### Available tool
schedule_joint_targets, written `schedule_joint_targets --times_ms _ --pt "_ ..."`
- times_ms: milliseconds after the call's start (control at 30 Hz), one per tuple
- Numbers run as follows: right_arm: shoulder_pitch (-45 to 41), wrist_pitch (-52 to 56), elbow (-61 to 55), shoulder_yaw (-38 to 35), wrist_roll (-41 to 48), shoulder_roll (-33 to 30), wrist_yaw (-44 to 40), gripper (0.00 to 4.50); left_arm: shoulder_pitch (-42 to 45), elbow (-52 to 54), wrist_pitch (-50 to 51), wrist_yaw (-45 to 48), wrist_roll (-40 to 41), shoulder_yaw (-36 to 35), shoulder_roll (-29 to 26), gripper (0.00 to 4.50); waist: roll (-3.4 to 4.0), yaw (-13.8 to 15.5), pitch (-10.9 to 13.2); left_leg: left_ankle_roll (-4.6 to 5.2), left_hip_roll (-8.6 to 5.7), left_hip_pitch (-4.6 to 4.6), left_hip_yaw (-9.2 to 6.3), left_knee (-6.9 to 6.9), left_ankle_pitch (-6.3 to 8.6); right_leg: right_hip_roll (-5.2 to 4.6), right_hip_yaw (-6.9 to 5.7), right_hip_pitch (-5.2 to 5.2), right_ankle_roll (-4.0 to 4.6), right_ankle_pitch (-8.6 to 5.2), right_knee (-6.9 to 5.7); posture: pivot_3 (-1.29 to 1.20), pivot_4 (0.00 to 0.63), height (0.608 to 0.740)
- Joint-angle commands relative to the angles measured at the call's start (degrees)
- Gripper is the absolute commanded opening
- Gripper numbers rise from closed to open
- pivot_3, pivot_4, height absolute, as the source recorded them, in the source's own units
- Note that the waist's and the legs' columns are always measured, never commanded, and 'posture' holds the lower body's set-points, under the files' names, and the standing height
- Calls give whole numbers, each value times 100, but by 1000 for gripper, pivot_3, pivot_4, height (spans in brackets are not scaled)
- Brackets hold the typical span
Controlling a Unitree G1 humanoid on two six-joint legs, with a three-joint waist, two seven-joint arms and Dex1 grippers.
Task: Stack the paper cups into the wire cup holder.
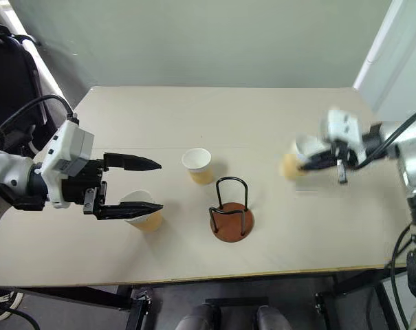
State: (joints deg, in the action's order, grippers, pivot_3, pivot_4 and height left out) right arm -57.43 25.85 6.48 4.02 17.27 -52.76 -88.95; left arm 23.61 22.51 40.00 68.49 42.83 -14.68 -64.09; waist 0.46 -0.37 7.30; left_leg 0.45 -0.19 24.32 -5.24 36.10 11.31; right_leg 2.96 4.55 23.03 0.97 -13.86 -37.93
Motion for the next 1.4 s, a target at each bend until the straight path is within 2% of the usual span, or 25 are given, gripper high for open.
schedule_joint_targets --times_ms 33,133,267,533,900,1033,1267,1367,1400 --pt "-426 793 -936 -237 940 328 122 29 -53 -36 -146 54 -150 -98 -147 4500 -6 -2 -3 0 2 -1 -1 -2 0 3 -2 -1 7 -5 0 0 150 740" --pt "-421 1036 -1563 84 1072 701 387 29 -120 -85 -243 90 -324 34 -170 4500 -10 -15 -5 -7 10 -9 -3 -5 1 11 -2 -6 18 -13 0 0 150 740" --pt "-204 971 -1907 668 814 1171 733 29 -96 -87 -248 40 -361 57 -138 4500 -9 -17 -3 -9 11 -6 -6 -2 0 12 -2 1 18 -12 -4 0 150 740" --pt "119 814 -2104 895 800 946 487 29 -386 174 -78 -60 -237 -231 -185 4500 -14 18 -3 -7 6 19 -6 5 3 8 -3 17 10 -7 0 0 150 740" --pt "244 291 -1923 1336 110 923 604 29 -519 239 -47 -112 -238 -315 -277 4500 -14 14 -3 -10 8 13 -6 6 1 10 -3 19 18 0 -11 0 150 740" --pt "317 311 -1966 1368 78 867 551 831 -513 226 -76 -109 -260 -276 -309 4500 -14 14 -3 -10 9 13 -6 5 2 10 -3 19 19 0 -11 0 150 740" --pt "298 273 -1832 1293 -16 796 565 3311 -495 126 -166 18 -384 -189 -441 4500 -14 13 -3 -10 9 15 -6 4 1 10 -3 21 19 0 -11 0 150 740" --pt "304 516 -1320 630 318 548 596 4377 -651 -30 -361 256 -739 -76 -705 4500 -15 18 -2 -10 9 15 -7 5 1 10 -3 21 20 1 -11 0 150 740" --pt "364 670 -1080 193 632 415 546 4446 -797 -80 -455 380 -884 -67 -828 4500 -14 26 -2 -10 8 17 -6 5 1 9 -3 22 20 1 -10 0 150 740"
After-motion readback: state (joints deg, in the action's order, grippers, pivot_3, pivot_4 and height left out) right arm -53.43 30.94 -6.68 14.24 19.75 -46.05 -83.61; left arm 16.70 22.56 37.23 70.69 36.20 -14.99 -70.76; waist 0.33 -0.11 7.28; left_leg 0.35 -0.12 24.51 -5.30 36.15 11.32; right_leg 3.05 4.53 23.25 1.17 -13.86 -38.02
